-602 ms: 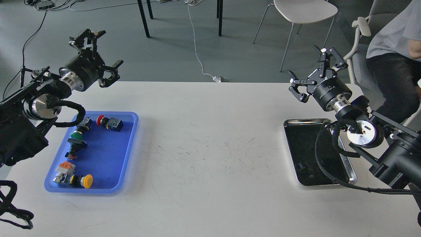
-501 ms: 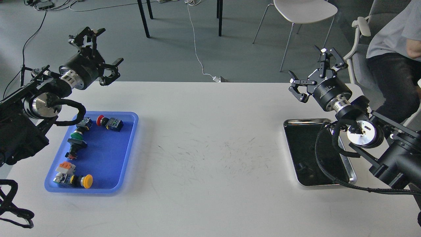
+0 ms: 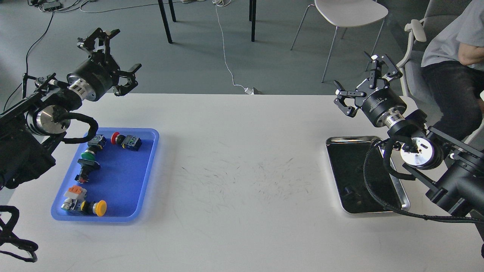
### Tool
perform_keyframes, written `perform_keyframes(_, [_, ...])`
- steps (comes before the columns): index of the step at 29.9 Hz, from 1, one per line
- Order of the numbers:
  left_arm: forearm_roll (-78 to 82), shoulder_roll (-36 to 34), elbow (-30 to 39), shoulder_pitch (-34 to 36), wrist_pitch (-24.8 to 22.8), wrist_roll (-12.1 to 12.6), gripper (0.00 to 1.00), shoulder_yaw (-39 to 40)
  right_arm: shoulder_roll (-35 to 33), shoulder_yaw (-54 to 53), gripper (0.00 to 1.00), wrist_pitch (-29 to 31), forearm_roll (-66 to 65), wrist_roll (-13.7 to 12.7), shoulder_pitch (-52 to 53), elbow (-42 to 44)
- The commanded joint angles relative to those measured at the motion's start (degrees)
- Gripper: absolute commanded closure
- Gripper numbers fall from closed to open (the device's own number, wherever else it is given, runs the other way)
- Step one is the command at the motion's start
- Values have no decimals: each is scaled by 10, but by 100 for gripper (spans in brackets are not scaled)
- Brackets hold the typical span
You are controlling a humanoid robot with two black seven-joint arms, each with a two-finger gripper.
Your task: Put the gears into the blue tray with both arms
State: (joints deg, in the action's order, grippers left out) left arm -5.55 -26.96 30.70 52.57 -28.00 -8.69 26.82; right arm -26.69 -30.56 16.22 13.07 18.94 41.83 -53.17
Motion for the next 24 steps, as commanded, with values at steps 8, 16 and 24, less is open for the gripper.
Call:
perform_keyframes(8, [1, 3, 0, -3, 0, -1, 1, -2, 0, 14, 2, -4, -3, 12, 1, 0])
perform_keyframes(16, [1, 6, -2, -4, 0, -2, 1, -7, -47, 65, 2, -8, -40, 6, 12, -11])
perform_keyframes(24, [4, 7, -5, -5, 0, -2, 1, -10, -141, 168, 1, -8, -95, -11, 57, -82])
